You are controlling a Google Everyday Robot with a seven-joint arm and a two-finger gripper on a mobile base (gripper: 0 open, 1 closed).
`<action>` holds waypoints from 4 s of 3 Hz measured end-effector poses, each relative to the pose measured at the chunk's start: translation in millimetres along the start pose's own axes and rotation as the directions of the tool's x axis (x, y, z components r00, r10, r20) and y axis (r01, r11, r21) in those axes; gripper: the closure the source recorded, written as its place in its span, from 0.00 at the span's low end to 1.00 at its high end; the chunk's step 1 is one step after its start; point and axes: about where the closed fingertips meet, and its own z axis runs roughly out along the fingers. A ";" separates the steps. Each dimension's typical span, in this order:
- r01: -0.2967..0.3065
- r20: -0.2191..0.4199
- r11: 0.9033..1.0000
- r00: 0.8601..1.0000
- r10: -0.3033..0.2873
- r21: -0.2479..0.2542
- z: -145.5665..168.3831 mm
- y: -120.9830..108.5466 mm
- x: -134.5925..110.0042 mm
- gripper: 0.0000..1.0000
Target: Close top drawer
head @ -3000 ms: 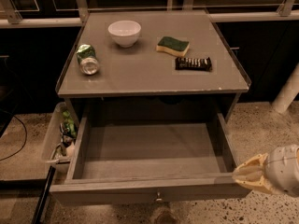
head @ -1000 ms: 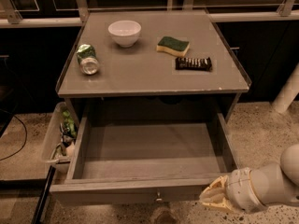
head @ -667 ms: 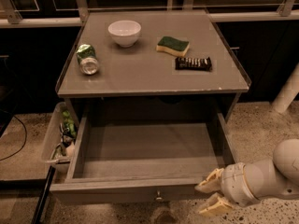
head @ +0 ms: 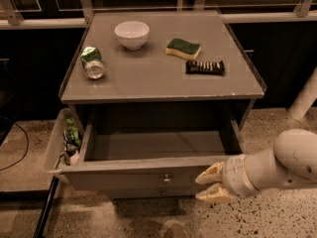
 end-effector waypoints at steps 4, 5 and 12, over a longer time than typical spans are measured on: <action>0.088 -0.077 0.985 0.994 -0.077 0.152 -1.5 -102.9 14.4 1.00; 0.088 -0.077 0.985 0.994 -0.077 0.152 -1.5 -102.9 14.4 1.00; 0.085 -0.114 0.971 0.992 -0.061 0.224 4.3 -172.5 27.5 0.61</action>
Offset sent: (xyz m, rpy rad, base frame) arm 0.1383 -0.0195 0.0196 -0.1603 -0.2699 -0.0058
